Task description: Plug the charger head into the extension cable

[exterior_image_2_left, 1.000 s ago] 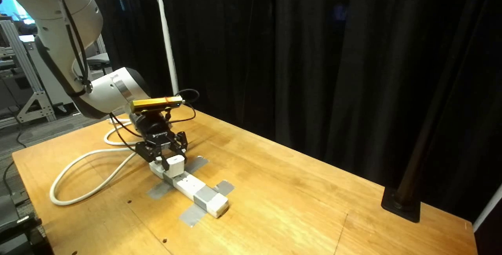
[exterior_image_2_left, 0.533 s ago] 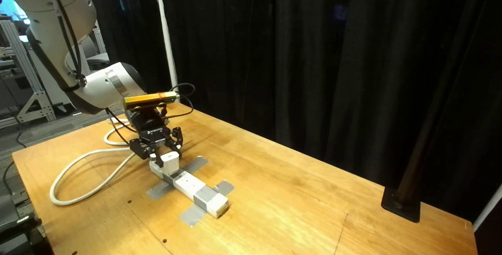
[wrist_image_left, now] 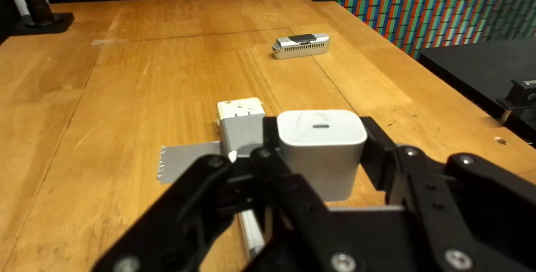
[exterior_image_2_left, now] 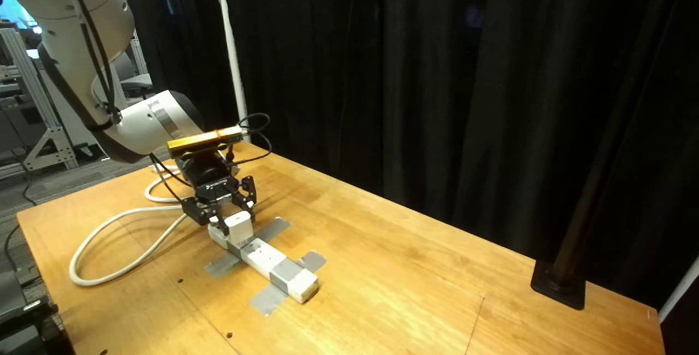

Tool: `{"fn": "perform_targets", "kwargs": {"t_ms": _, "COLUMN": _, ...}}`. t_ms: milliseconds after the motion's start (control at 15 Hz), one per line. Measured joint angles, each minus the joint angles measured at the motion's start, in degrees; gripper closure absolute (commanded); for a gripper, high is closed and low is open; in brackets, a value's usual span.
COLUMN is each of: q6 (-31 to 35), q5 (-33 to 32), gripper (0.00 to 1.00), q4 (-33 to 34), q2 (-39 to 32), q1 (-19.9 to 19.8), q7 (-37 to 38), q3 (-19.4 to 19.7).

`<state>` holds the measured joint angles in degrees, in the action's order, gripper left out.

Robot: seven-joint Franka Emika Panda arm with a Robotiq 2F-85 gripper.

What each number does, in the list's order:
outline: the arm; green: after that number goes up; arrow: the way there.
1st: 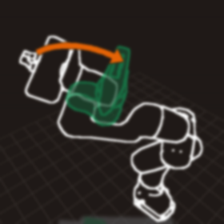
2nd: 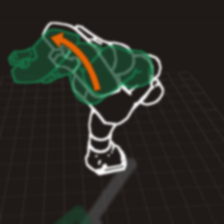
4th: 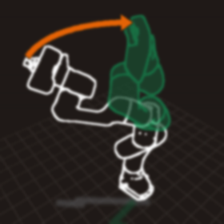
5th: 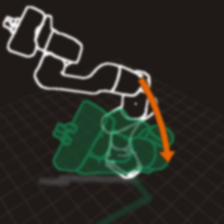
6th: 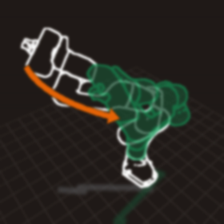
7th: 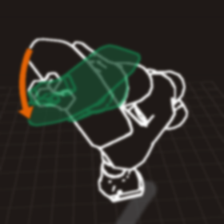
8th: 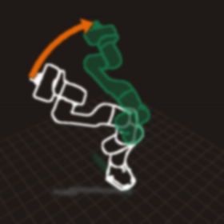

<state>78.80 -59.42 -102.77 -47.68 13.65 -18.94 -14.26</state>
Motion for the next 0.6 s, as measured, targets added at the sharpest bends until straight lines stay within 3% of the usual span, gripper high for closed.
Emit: {"fn": "perform_targets", "kwargs": {"t_ms": 600, "q6": 0.0, "q5": -0.3, "gripper": 0.77, "q4": 0.0, "q2": -1.2, "q1": 0.5, "q7": 5.1, "q3": 0.5}}
